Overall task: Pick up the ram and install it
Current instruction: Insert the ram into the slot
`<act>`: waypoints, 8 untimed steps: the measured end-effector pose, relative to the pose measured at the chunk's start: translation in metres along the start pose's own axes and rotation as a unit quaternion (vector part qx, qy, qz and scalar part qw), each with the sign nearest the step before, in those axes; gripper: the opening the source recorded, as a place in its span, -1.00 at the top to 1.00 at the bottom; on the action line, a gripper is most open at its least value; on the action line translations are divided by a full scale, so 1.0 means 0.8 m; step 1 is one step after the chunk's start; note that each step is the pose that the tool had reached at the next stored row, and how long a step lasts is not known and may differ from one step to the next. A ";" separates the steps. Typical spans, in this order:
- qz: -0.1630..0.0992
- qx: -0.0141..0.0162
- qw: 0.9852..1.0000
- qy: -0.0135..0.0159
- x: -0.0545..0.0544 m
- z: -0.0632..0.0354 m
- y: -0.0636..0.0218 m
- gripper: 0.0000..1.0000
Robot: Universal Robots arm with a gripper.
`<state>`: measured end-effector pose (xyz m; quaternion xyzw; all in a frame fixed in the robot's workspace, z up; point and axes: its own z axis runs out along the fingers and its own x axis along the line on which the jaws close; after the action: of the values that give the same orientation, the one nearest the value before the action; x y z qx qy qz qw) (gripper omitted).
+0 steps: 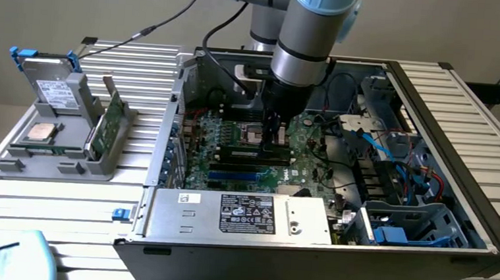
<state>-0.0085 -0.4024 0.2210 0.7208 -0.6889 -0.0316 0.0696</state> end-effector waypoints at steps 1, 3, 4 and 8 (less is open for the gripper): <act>0.000 0.000 1.000 0.000 0.000 0.000 0.000 0.73; 0.000 -0.001 1.000 0.000 0.000 0.000 0.000 0.73; 0.000 -0.001 1.000 0.000 -0.001 0.001 0.000 0.73; 0.000 -0.001 1.000 0.000 -0.001 0.003 0.000 0.73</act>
<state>-0.0085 -0.4019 0.2188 0.7208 -0.6888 -0.0323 0.0705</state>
